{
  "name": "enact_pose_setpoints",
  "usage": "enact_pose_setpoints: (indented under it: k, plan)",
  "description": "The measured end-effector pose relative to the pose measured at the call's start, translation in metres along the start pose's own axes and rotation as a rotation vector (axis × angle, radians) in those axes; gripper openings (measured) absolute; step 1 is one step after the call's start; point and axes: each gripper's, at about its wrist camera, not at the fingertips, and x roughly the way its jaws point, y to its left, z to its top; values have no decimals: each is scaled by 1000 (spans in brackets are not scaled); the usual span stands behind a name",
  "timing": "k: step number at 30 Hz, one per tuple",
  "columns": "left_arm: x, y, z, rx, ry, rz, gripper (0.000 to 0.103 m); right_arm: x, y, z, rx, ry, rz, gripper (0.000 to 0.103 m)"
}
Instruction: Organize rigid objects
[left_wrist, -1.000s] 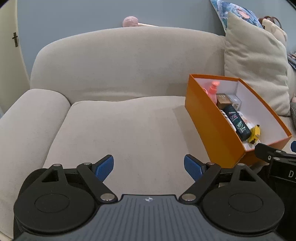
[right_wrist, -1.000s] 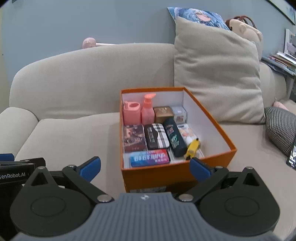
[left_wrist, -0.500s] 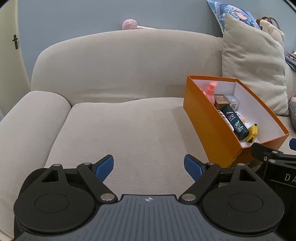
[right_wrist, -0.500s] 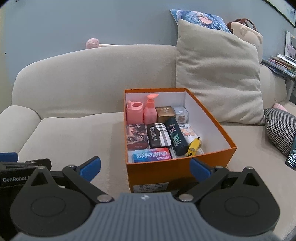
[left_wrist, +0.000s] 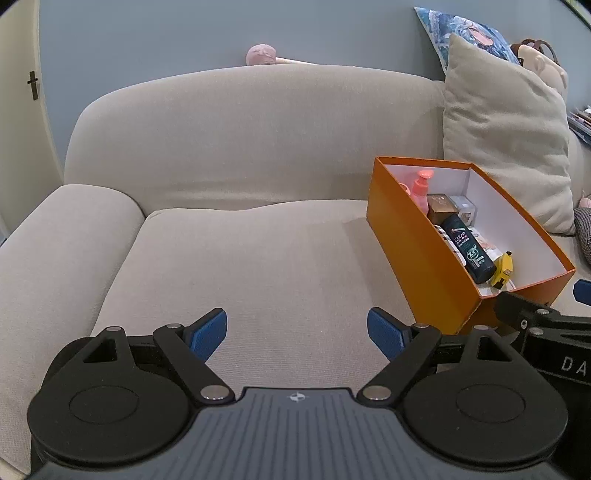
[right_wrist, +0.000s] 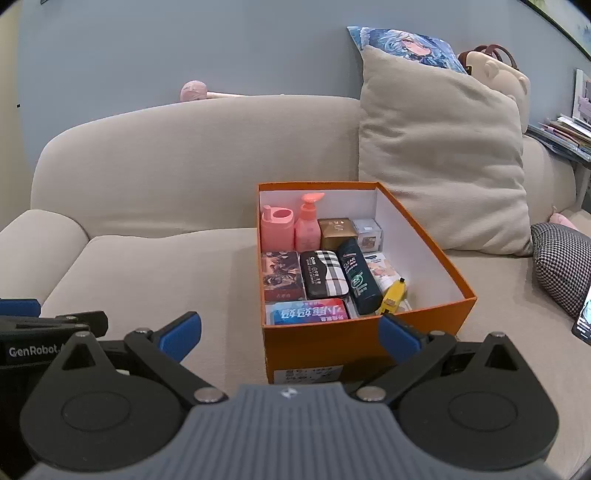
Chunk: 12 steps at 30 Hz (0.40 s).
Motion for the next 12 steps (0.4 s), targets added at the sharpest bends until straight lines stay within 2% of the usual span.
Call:
enact_pose_setpoints:
  k: [12]
  plan:
    - [-2,0,-1,0,-6,-5,100,-1,2,0,-4,-1,3,101]
